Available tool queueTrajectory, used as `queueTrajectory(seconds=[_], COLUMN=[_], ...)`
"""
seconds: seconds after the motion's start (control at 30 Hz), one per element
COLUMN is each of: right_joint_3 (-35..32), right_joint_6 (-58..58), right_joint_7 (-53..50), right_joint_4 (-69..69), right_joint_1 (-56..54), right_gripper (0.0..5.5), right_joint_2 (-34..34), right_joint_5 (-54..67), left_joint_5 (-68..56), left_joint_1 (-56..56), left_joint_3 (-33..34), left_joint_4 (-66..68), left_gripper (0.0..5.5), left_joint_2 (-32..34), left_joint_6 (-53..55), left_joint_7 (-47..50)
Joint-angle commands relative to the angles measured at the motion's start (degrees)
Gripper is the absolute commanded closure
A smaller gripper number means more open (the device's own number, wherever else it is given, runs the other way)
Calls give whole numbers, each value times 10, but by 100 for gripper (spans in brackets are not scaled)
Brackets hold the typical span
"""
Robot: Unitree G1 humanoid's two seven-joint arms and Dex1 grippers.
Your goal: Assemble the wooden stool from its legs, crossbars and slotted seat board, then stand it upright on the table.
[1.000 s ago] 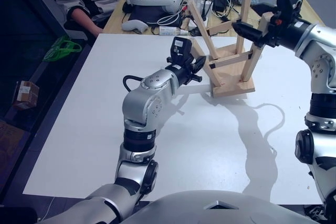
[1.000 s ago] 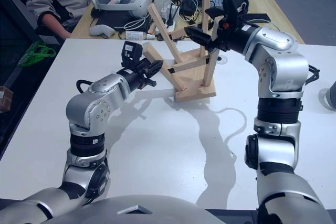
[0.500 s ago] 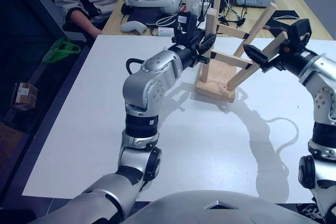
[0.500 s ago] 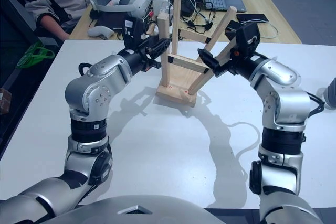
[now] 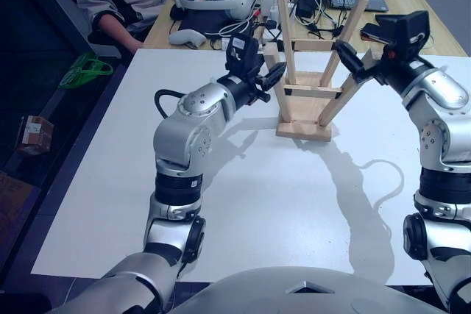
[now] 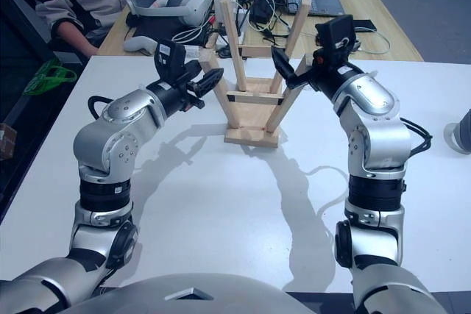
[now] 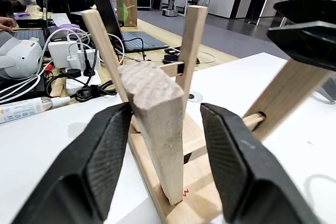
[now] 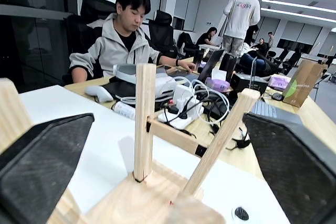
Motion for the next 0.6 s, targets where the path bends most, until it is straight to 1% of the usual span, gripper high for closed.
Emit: queueTrajectory(seconds=[0.03, 0.17, 0.23, 0.3, 0.37, 0.4, 0.53, 0.6], right_joint_3=[0, 31, 57, 91, 115, 118, 72, 66], right_joint_6=[-21, -36, -24, 4, -11, -11, -3, -51], right_joint_7=[9, 40, 73, 127, 182, 196, 249, 216], right_joint_4=[-67, -96, -122, -151, -153, -149, -90, 21], right_joint_1=[-76, -90, -74, -16, 63, 87, 151, 132], right_gripper=[10, 10, 10, 10, 10, 10, 10, 10], right_joint_2=[6, -23, -40, -79, -141, -163, -228, -239], right_joint_5=[35, 30, 41, 55, 34, 27, 41, -13], left_joint_5=[-52, -97, -118, -135, -148, -151, -152, -148], left_joint_1=[-1, -29, -42, -59, -75, -79, -72, -66], left_joint_3=[33, 86, 114, 151, 192, 202, 206, 200], left_joint_4=[-32, -27, -21, -5, 18, 25, 34, 37], left_gripper=[262, 262, 262, 262, 262, 262, 262, 262], left_joint_2=[-15, -19, -21, -23, -23, -22, -15, -19], left_joint_6=[34, 47, 49, 40, 26, 22, 15, 8], left_joint_7=[-2, 9, 18, 34, 58, 66, 82, 90])
